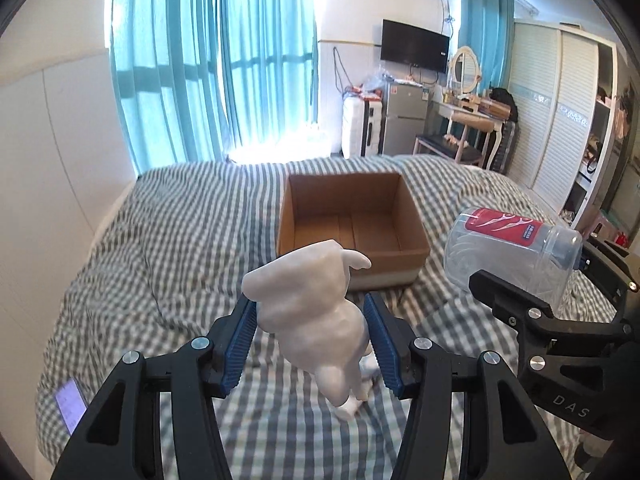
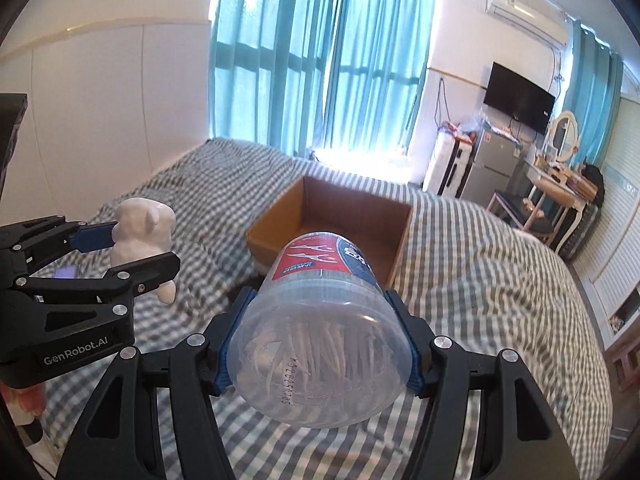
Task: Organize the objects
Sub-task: 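Carry plush toy and swab jar into the box and release both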
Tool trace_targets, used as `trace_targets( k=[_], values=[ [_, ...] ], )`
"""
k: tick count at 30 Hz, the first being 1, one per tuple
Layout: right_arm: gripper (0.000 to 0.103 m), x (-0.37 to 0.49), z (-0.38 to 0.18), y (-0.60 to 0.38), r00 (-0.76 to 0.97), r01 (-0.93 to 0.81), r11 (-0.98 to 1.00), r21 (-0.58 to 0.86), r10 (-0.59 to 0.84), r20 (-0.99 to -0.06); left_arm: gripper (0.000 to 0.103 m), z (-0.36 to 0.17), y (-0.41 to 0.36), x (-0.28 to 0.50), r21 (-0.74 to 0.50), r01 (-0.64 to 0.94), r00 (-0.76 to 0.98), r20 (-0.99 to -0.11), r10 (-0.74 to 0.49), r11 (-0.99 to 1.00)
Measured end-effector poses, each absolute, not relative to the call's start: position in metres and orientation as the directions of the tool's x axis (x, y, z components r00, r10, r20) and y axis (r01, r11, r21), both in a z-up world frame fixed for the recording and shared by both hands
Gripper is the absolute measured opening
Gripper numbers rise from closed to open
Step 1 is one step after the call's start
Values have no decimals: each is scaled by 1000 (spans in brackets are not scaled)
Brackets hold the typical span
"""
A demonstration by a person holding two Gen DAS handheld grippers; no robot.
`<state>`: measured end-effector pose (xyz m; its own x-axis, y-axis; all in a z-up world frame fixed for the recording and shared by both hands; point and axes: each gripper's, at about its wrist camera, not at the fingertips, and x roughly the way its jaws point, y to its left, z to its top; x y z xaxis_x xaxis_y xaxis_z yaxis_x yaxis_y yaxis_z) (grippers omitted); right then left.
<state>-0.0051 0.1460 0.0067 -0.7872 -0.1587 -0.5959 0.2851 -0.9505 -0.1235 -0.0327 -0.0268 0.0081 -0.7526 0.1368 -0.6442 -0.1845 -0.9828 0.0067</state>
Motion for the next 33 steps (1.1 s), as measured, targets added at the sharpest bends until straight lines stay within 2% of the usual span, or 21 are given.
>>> trace_targets(
  k=[8, 17, 25, 33],
  values=[
    [63, -57, 40, 144, -797, 295, -949, -115, -178, -577, 55, 32, -25, -85, -8, -201, -759, -630, 161, -980],
    [63, -141, 44, 152, -784, 272, -959, -75, -176, -595, 55, 38, -9, -164, 14, -211, -744, -650, 151, -977],
    [63, -210, 22, 169, -746, 246, -969, 4, -192, -638, 55, 9, 1, -230, -6, -207, -701, -697, 152, -978],
    [63, -269, -20, 172, -708, 216, -976, 13, -165, -687, 55, -34, 8, -283, -19, -222, -657, -736, 164, -975]
  ],
)
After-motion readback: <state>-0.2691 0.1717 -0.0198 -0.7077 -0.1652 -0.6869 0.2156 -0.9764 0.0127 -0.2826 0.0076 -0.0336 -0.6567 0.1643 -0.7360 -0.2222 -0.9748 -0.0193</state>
